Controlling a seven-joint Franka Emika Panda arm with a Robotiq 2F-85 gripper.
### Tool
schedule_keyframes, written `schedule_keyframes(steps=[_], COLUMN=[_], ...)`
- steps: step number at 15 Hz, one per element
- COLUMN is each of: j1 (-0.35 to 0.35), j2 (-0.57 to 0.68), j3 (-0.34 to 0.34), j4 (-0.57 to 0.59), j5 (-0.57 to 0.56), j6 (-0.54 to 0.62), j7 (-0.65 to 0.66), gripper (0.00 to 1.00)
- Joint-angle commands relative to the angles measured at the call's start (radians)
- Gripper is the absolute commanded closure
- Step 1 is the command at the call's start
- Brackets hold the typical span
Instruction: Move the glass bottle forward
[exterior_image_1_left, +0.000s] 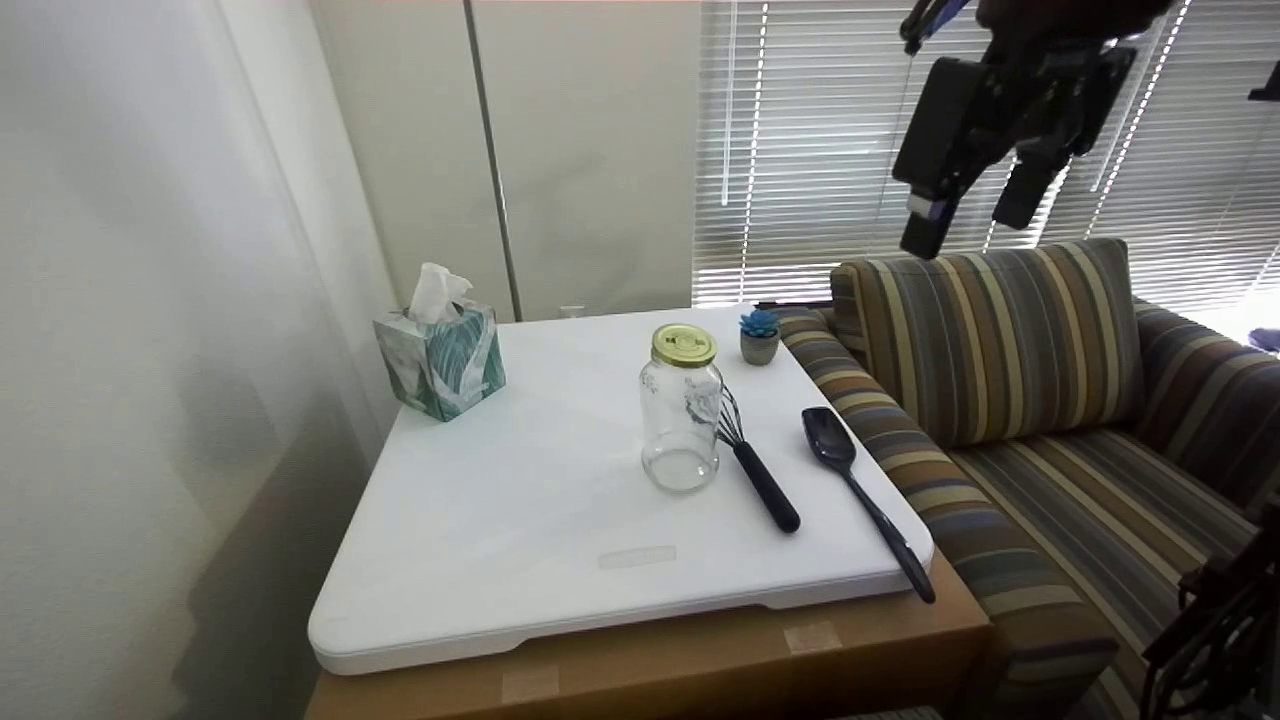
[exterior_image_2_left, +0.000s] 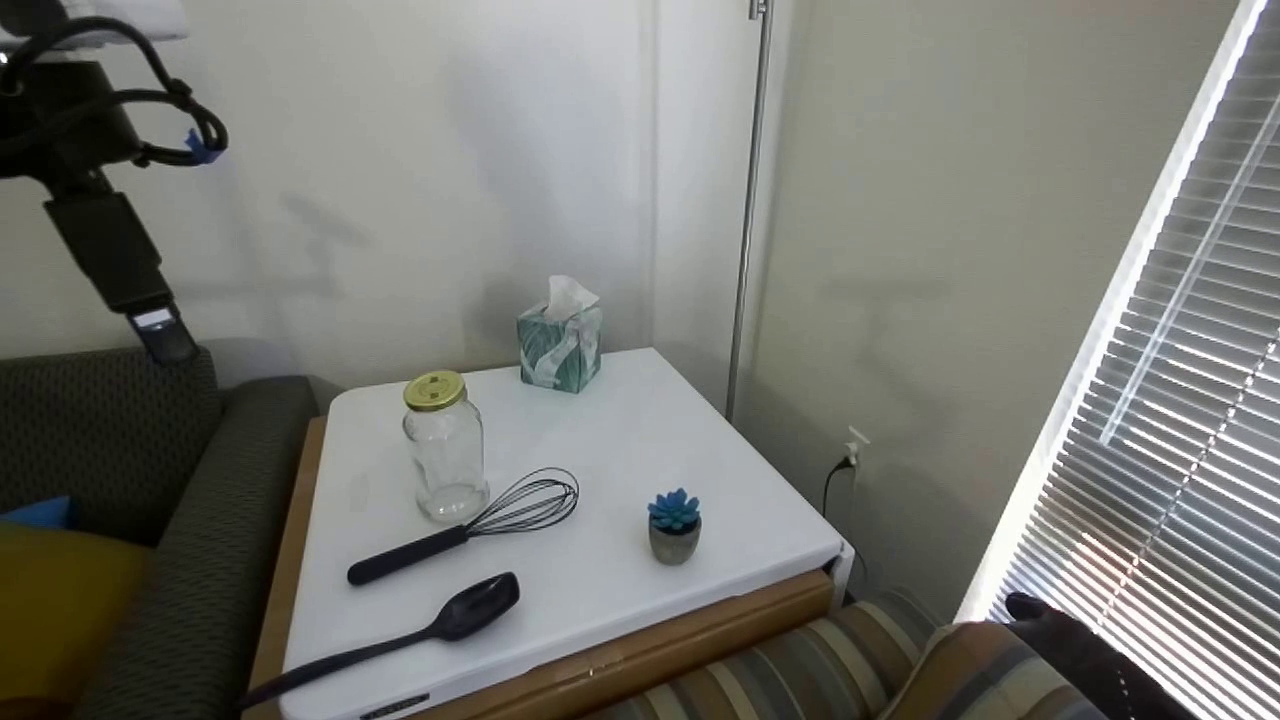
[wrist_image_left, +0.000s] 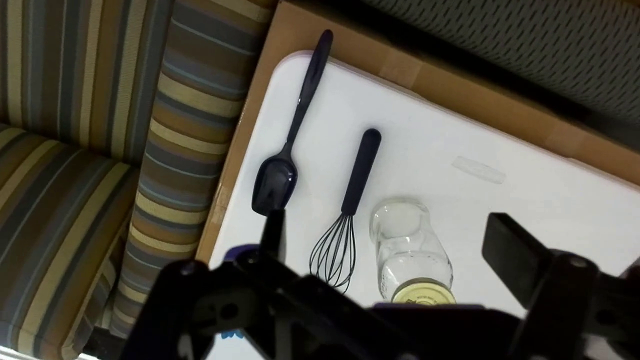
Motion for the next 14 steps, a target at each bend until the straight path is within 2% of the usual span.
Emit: schedule_keyframes(steps=[1,5,10,13,14], j1=[-0.037,-0.037,-0.014,0.005,0.014], j2=[0.088,0.156,0.278,0.381,0.426], j3=[0.054,0.083,0.083,0.056,0.042], j4=[0.018,0.03,0.064,0.09,0.11], j5=[-0.026,-0.092,-0.194,-0.248,-0.209], j6=[0.073,0.113,0.139,0.218,0.208], j7=[0.136,0.33,0.52,0.54,0.476], gripper=[0.0,0.0,0.0,0.0,0.0])
